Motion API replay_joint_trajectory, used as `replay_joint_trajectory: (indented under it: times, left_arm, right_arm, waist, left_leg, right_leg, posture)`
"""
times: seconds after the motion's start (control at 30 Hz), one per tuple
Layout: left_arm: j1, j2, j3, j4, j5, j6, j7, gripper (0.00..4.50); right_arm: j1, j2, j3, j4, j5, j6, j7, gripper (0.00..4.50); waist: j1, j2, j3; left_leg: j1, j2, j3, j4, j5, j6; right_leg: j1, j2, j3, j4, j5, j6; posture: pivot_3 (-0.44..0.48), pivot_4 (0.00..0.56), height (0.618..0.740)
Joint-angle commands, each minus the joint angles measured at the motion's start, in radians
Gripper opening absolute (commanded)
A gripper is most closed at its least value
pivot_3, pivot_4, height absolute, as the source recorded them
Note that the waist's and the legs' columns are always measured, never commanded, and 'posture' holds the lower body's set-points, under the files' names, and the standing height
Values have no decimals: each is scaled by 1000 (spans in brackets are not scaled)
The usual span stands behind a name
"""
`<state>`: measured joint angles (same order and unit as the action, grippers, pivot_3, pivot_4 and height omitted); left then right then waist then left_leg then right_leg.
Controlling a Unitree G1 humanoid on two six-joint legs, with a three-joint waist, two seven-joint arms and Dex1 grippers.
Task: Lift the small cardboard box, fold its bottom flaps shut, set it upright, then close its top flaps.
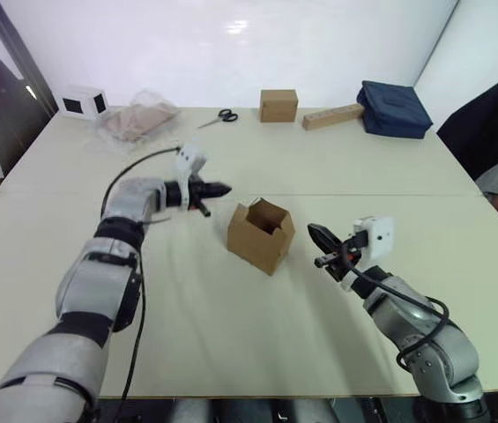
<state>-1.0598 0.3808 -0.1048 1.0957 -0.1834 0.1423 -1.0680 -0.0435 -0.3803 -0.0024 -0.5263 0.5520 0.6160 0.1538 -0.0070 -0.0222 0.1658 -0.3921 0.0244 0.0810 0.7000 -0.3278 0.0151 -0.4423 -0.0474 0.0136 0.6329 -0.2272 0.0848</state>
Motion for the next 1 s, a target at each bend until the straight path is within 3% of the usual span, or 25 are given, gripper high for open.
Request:
replay_joint_trajectory:
  times: [0.03, 0.23, 0.3, 0.4, 0.77, 1.0]
  left_arm:
    - [33, -18, -14, -60, 37, -5, -20, 19]
    - [124, -12, -54, -173, 86, -2, -86, 19]
    - [187, 17, -96, -290, 70, 82, -218, 19]
    - [247, 47, -127, -425, 55, 184, -306, 19]
    - [311, 87, -151, -614, 43, 304, -358, 19]
    - [320, 122, -162, -638, 67, 304, -347, 19]
  right_arm:
    - [-6, 11, 19, -25, 4, 49, 8, 0]
    - [-25, 8, 42, -33, 1, 114, 35, 0]
    - [-30, 3, 62, -30, 8, 125, 69, 0]
    - [-31, 8, 69, -21, 17, 148, 95, 0]
    - [-2, 2, 41, -56, 42, 198, 136, 0]
    - [47, -81, 37, -59, -18, 224, 157, 0]
  waist:
    - [-1, 0, 0]
    - [-4, 0, 0]
    - [-8, 0, 0]
    - [-9, 0, 0]
    - [-5, 0, 0]
    - [-5, 0, 0]
  left_leg:
    - [0, 0, 0, 0, 0, 0]
    - [0, 0, 0, 0, 0, 0]
    - [1, 0, 0, 0, 0, 0]
    - [1, 1, 0, 0, 0, 0]
    - [2, 1, 0, 1, 0, 0]
    - [2, 1, 0, 1, 0, 0]
  right_leg:
    - [0, 0, 0, -1, 0, 0]
    - [1, 0, 1, 0, 1, 1]
    - [1, 1, 1, 0, 1, 1]
    - [1, 2, 1, 0, 1, 0]
    - [2, 1, 1, 0, 1, 0]
    - [1, 1, 1, 0, 1, 0]
  posture:
    - [0, 150, 740]
    - [0, 150, 740]
    - [0, 150, 740]
    - [0, 150, 740]
    - [0, 150, 740]
    - [0, 150, 740]
